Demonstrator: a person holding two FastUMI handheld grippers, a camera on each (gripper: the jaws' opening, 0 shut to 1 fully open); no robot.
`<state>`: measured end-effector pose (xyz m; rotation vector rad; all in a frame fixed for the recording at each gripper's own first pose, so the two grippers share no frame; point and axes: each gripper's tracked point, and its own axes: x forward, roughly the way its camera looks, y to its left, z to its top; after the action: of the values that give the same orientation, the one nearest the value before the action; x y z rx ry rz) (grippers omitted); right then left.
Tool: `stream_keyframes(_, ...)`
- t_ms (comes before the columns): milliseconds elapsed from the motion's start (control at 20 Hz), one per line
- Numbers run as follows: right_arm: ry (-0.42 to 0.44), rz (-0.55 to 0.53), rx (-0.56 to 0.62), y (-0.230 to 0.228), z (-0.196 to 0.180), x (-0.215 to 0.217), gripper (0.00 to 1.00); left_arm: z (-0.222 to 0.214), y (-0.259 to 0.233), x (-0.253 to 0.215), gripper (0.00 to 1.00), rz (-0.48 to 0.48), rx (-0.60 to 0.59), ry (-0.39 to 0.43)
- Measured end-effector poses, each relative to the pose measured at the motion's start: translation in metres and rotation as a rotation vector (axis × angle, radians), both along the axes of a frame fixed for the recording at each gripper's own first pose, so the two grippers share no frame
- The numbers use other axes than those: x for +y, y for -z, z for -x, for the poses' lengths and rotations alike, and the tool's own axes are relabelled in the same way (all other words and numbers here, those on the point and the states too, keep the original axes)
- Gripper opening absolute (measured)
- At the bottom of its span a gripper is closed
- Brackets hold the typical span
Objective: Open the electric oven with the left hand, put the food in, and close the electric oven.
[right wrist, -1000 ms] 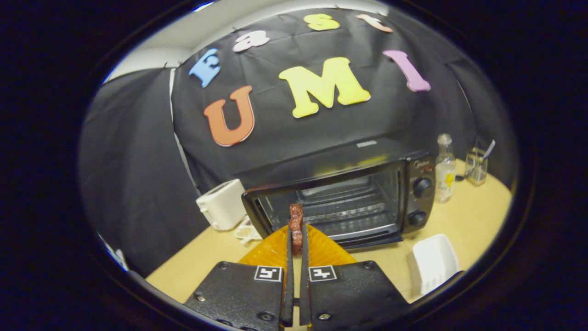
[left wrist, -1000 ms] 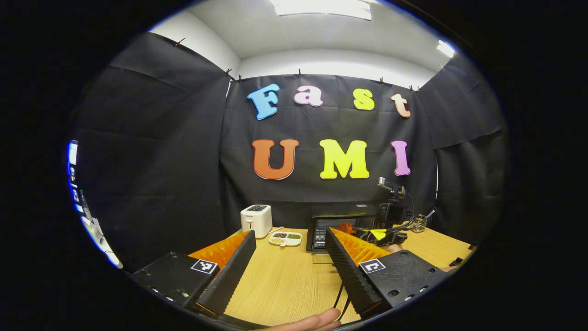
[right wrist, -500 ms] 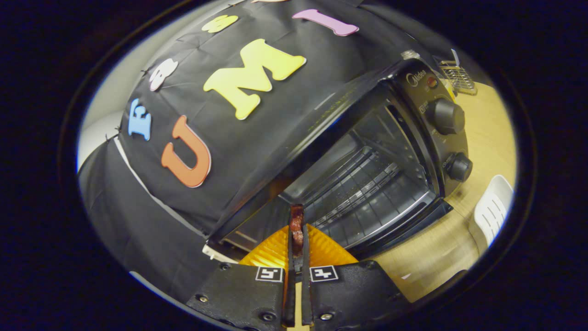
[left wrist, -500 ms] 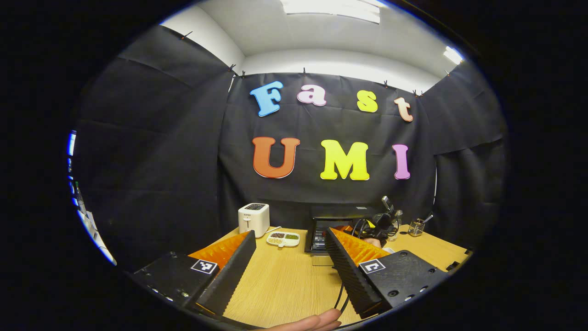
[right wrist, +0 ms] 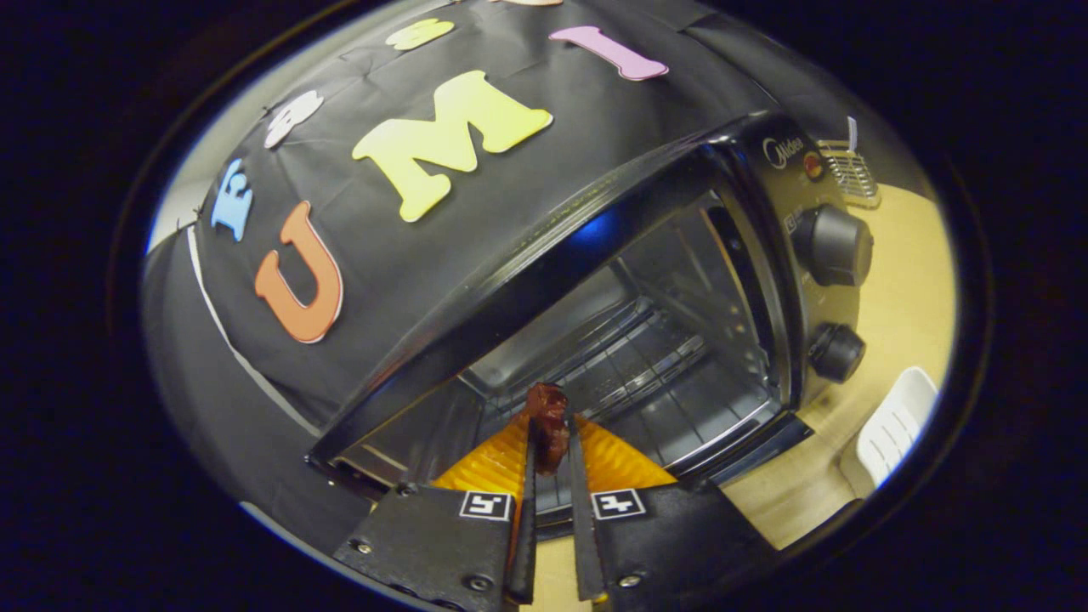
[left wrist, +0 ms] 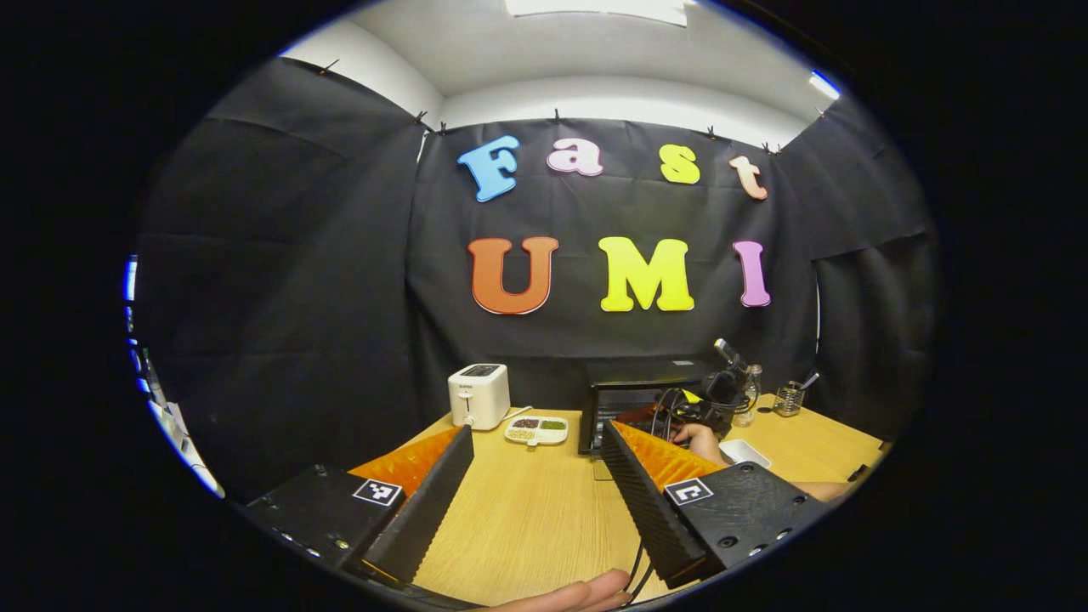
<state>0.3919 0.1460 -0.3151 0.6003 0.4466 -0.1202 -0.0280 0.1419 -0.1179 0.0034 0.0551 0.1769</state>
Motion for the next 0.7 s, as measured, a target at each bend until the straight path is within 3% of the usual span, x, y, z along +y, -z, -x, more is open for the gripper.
stream_keyframes(50,0.002,0.055,0.014,0.004,-0.002,-0.005,0.20,0.002,0.002,0.001,0.96,-0.012,-0.004,-0.002)
stream_keyframes(100,-0.011,0.079,0.013,0.004,-0.002,-0.005,0.25,0.003,0.005,0.001,0.96,-0.019,0.005,-0.003)
stream_keyframes(150,-0.022,0.084,0.014,0.002,0.002,-0.004,0.38,0.003,0.009,0.001,0.96,-0.025,0.015,-0.006)
stream_keyframes(450,-0.080,0.116,-0.028,-0.015,0.031,-0.001,0.63,0.011,0.016,0.003,0.96,0.012,0.040,-0.014)
stream_keyframes(700,-0.134,0.157,-0.072,-0.034,0.072,-0.001,0.67,0.021,0.016,-0.003,0.96,0.019,0.050,-0.019)
